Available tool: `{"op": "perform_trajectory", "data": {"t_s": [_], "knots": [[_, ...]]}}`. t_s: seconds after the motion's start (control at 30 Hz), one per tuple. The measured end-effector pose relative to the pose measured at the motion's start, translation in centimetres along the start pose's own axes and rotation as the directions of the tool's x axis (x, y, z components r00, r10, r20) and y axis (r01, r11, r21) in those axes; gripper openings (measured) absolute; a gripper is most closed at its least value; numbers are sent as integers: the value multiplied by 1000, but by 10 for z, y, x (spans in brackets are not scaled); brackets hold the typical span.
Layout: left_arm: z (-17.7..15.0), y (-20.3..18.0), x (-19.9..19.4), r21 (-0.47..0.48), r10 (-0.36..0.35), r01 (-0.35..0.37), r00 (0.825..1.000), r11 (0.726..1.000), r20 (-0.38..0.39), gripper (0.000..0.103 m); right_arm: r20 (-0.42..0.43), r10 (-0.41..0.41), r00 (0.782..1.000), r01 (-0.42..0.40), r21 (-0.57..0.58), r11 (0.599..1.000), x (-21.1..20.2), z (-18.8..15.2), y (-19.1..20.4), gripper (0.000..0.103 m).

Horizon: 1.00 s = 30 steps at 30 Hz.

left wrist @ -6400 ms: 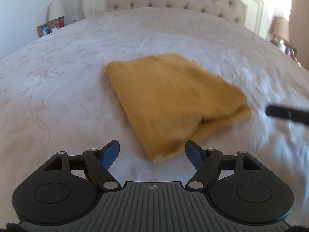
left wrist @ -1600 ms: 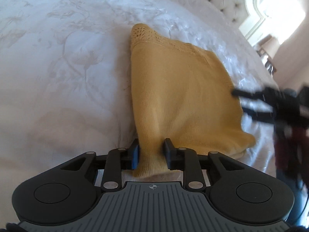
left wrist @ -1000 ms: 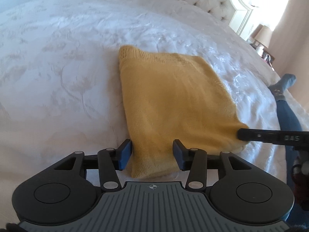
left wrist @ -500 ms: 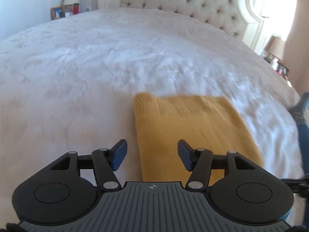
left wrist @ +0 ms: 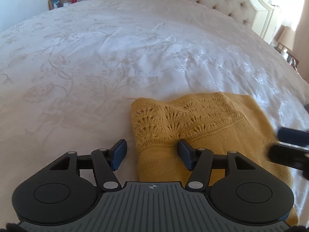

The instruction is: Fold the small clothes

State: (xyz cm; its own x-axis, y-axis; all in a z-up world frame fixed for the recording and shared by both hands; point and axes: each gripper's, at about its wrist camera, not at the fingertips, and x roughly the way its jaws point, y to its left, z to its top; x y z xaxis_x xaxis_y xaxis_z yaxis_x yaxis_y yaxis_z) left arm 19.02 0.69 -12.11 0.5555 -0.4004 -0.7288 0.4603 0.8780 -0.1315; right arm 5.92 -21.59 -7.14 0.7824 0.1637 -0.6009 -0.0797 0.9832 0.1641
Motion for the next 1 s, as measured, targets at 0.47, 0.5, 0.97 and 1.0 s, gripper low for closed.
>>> {"op": "perform_trajectory", "data": {"t_s": [0.47,0.5,0.97,1.0], "knots": [[6,-4,6,-21,-10,9,1000,1000,-18,73,-91,-136,987,148,150,978,28,-25,-59,69],[6,-5,4,-24,-3,2,1000,1000,-15,73,-83,-136,987,148,148,978,24,-25,-59,69],[23,-4,16,-32,136,-136,991,990,1,76,-86,-206,975,210,44,977,76,12,-52,82],[23,0,21,-51,126,-127,992,991,-18,79,-95,-197,976,206,96,974,77,8,-61,84]]}}
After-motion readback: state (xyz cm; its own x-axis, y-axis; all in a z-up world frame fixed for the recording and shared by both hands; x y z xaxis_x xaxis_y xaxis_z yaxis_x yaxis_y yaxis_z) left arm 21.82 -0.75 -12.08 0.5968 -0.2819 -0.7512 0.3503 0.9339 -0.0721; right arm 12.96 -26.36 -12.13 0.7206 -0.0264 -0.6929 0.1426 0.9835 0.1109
